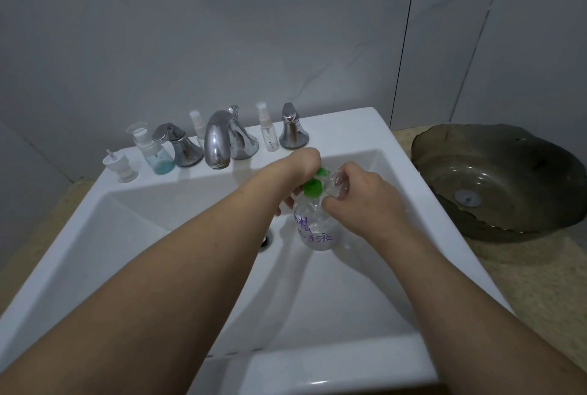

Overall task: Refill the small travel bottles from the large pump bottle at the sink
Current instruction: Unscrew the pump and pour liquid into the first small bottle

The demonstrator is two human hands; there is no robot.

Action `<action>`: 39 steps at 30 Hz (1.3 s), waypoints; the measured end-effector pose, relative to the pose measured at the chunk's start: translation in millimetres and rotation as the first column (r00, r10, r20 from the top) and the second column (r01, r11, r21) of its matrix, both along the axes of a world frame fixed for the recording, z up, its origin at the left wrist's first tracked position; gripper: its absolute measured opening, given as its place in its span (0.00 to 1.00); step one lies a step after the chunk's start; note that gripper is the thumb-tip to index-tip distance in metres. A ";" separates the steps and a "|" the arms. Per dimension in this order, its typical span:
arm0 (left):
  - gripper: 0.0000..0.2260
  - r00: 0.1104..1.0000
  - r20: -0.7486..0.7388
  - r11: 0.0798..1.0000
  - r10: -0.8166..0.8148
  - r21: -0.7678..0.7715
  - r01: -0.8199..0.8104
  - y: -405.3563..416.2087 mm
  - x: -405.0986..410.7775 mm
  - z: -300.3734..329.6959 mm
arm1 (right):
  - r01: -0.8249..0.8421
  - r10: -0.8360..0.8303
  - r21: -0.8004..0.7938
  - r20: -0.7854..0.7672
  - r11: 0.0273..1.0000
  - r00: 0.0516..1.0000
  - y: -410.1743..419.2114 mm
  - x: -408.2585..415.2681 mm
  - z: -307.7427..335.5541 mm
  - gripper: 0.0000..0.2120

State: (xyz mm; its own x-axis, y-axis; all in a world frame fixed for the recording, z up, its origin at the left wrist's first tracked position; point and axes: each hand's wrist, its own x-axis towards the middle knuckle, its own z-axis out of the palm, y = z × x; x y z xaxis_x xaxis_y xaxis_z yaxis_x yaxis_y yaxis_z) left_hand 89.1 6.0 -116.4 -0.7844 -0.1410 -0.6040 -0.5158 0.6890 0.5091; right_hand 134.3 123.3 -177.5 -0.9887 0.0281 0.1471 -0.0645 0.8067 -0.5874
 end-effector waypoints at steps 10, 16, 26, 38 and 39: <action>0.17 0.990 -0.137 0.997 -0.023 -0.081 0.011 10.8 12.5 -0.1 | -0.014 0.014 0.002 0.079 1.000 0.997 1.6 -0.8 -3.9 0.13; 0.14 0.994 -0.103 0.999 0.038 0.031 -0.035 5.2 8.7 0.0 | -0.021 0.020 0.020 0.042 1.000 0.999 1.6 -2.4 -1.8 0.13; 0.17 0.999 -0.032 1.000 -0.015 0.010 0.016 -0.2 2.6 1.1 | -0.012 0.012 0.016 0.003 1.000 1.000 1.4 -0.8 0.7 0.14; 0.16 0.984 -0.156 0.987 -0.091 -0.143 0.069 12.5 7.4 -0.3 | -0.013 0.013 0.002 0.074 1.000 0.997 1.7 -2.2 -4.3 0.12; 0.15 0.985 -0.140 0.985 -0.098 -0.152 0.076 12.5 7.7 -0.2 | -0.013 0.013 0.005 0.075 1.000 0.997 1.7 -2.1 -3.9 0.12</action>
